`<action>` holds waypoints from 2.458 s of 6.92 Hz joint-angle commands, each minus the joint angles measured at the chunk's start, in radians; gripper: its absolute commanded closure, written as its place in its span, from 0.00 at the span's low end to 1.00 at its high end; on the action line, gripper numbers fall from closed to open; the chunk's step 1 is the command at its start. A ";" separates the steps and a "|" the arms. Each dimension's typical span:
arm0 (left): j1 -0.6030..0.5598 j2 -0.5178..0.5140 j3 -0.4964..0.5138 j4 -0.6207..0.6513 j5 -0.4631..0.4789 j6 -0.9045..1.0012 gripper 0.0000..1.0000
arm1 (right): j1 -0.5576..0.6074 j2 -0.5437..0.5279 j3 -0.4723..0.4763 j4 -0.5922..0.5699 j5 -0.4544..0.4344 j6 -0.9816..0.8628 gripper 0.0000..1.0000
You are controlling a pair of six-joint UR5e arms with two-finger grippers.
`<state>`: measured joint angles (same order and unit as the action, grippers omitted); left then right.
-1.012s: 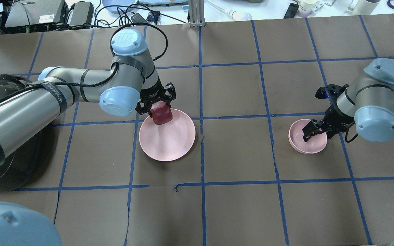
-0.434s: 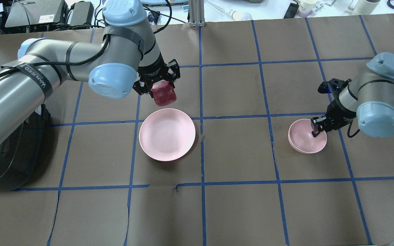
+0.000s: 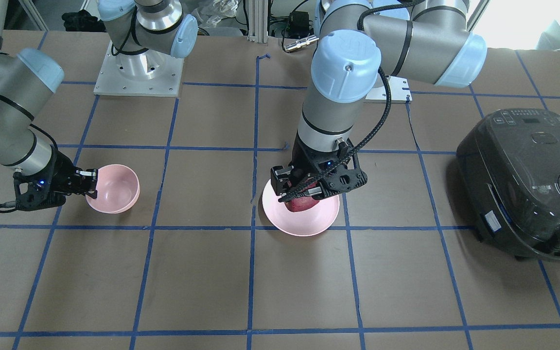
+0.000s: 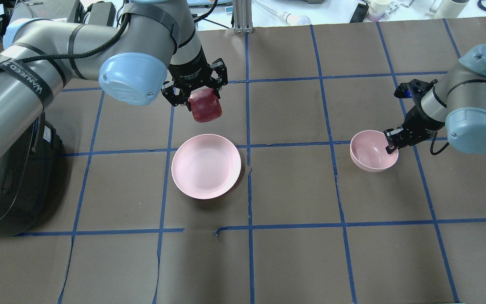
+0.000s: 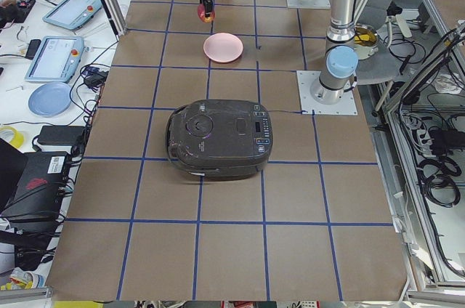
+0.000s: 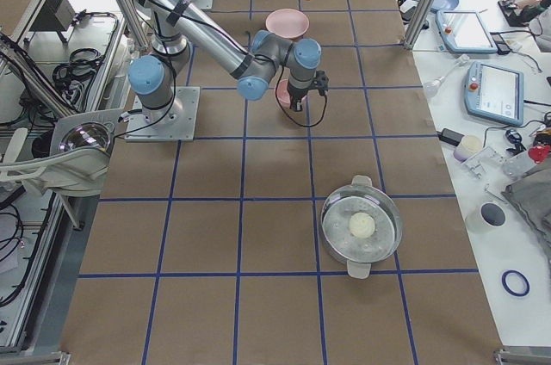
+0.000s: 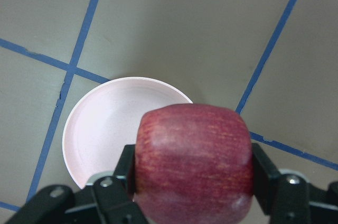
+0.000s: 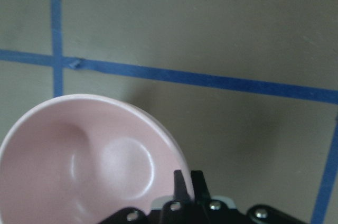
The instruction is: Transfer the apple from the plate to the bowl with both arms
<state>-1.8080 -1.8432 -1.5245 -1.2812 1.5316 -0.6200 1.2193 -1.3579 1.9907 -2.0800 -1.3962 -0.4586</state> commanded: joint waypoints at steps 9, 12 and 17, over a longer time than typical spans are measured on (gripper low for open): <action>-0.051 -0.040 -0.013 -0.003 -0.013 -0.260 1.00 | 0.305 0.013 0.131 -0.293 0.103 0.327 0.04; -0.077 -0.053 -0.013 0.012 -0.057 -0.413 1.00 | 0.272 -0.006 -0.028 -0.144 -0.074 0.328 0.00; -0.264 -0.178 -0.005 0.177 -0.134 -0.736 1.00 | 0.161 -0.151 -0.288 0.259 -0.152 0.310 0.00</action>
<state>-2.0384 -1.9957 -1.5305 -1.1168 1.3996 -1.3201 1.3876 -1.4599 1.7177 -1.8526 -1.5452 -0.1495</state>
